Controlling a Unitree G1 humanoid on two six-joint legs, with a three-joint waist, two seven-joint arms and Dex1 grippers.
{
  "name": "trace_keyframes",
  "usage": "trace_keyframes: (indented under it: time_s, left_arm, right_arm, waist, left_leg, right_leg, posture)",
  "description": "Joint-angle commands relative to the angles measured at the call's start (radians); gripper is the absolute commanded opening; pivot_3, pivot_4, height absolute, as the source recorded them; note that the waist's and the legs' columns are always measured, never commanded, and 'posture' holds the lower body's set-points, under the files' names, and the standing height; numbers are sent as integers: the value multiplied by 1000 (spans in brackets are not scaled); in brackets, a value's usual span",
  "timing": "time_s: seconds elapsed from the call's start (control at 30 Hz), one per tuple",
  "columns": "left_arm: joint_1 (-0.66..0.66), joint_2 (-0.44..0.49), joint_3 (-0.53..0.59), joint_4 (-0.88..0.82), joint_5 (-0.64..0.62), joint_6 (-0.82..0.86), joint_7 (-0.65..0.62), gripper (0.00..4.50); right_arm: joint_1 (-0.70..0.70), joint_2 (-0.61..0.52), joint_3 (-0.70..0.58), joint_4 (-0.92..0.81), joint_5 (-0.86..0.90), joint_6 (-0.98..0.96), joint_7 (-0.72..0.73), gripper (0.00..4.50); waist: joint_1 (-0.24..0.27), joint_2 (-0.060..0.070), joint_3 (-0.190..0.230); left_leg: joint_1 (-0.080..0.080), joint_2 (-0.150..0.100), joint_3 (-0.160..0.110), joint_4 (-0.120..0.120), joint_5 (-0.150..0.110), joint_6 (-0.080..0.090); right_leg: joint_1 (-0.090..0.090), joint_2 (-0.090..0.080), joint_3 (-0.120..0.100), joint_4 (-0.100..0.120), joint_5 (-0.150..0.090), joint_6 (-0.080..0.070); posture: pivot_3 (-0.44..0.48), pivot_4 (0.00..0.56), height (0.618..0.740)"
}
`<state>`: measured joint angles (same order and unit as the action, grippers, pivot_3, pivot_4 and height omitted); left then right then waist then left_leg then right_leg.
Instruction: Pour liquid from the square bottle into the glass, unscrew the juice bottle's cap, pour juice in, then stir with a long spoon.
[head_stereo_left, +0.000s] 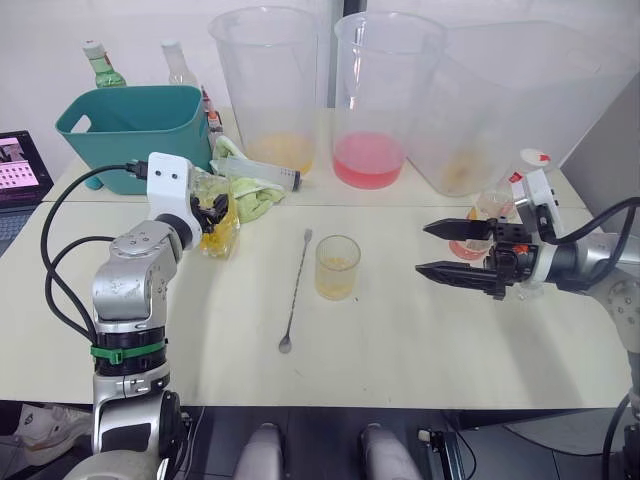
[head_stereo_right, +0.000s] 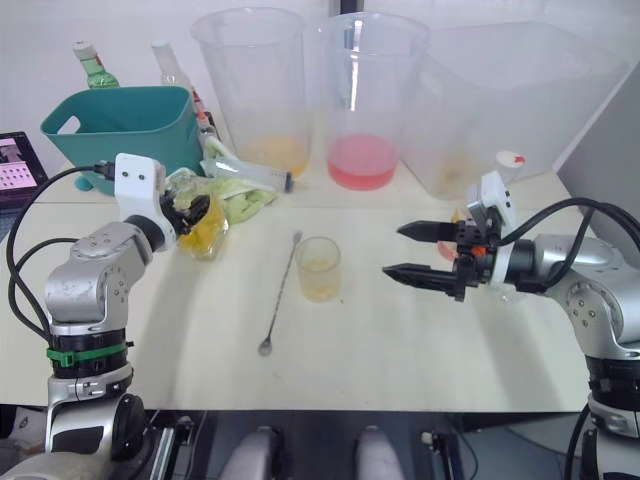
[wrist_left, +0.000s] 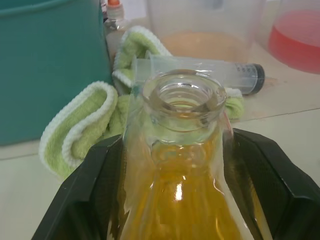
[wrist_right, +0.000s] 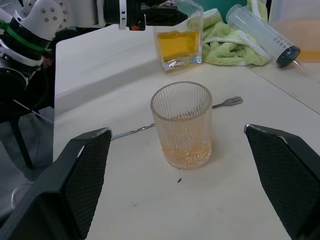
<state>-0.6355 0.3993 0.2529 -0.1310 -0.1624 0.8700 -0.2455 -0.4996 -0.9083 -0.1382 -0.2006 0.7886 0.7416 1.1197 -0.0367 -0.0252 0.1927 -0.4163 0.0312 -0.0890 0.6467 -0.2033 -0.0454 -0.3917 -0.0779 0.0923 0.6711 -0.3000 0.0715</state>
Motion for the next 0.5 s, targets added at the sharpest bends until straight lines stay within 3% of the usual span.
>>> trace_keyframes:
  time_s: [0.03,0.33,0.37,0.43,0.5]
  left_arm:
    - [-7,10,17,-69,-13,-45,13,2786]
    - [30,-30,44,-29,-28,-84,51,2786]
    - [28,-32,57,-24,-35,-87,56,3849]
    - [27,-19,63,-19,-39,-98,50,4451]
    - [22,-4,70,-21,-42,-110,47,4483]
  right_arm:
    - [-21,1,-8,-1,-4,-12,15,4500]
    - [-14,1,-13,-6,-9,-11,13,4500]
    - [-13,1,-13,-6,-12,-12,14,4500]
    - [-13,1,-13,-3,-15,-13,16,4500]
    - [-12,2,-13,0,-19,-14,18,4500]
  waist:
    - [-1,0,0]
    - [2,0,0]
    - [2,0,0]
    - [1,0,0]
    - [1,0,0]
  left_leg:
    - [0,0,0,0,0,0]
    - [0,0,0,0,0,0]
    - [0,0,0,0,0,0]
    - [0,0,0,0,0,0]
    - [0,0,0,0,0,0]
  right_leg:
    - [0,0,0,0,0,0]
    - [0,0,0,0,0,0]
    - [0,0,0,0,0,0]
    - [0,0,0,0,0,0]
    - [0,0,0,0,0,0]
  posture:
    - [0,150,733]
    - [0,150,733]
    - [0,150,733]
    - [0,150,733]
    - [0,150,733]
